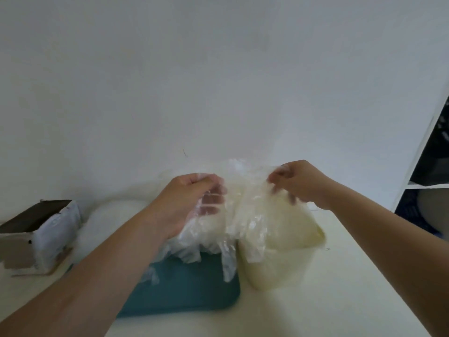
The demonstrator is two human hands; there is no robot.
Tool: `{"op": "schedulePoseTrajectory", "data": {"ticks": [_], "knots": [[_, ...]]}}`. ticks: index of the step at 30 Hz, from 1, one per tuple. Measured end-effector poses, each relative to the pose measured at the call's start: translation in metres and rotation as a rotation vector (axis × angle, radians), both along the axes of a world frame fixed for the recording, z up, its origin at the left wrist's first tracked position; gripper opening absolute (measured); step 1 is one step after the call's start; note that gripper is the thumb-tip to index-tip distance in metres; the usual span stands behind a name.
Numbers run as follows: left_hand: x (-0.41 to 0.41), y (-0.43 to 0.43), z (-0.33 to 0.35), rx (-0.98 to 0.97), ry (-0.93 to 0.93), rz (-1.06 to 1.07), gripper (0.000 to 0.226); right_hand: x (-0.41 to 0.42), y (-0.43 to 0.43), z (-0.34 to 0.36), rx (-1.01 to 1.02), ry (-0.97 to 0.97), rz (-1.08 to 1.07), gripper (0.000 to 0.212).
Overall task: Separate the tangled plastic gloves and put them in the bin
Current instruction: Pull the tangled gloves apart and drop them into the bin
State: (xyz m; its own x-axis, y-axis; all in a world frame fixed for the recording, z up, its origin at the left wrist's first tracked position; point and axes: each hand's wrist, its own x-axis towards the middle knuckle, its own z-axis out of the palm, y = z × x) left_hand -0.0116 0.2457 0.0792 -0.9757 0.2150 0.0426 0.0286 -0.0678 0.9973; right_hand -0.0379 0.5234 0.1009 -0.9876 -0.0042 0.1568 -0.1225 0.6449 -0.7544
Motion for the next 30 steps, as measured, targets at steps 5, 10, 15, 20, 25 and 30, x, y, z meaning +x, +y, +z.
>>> {"op": "schedulePoseTrajectory", "data": {"ticks": [5,10,15,20,25,30], "knots": [[0.006,-0.038,0.03,0.04,0.075,0.03,0.021,-0.038,-0.012,-0.021,0.328,-0.018,0.022,0.019],[0.025,-0.039,0.054,0.046,0.099,-0.127,0.013,-0.067,-0.024,-0.043,0.684,0.007,0.034,0.041],[0.011,-0.003,0.058,0.195,-0.014,-0.329,0.011,-0.065,-0.021,-0.045,0.567,-0.032,0.015,0.018],[-0.034,0.046,0.046,0.189,-0.131,-0.32,0.016,-0.041,0.019,-0.004,0.271,0.154,-0.075,0.039],[-0.065,0.093,0.018,-0.155,-0.174,-0.139,0.025,-0.007,0.026,0.02,-0.007,0.292,-0.279,0.031],[-0.071,0.118,-0.001,-0.332,-0.155,-0.009,0.038,0.03,-0.011,0.022,0.284,0.031,-0.023,0.035]]}}
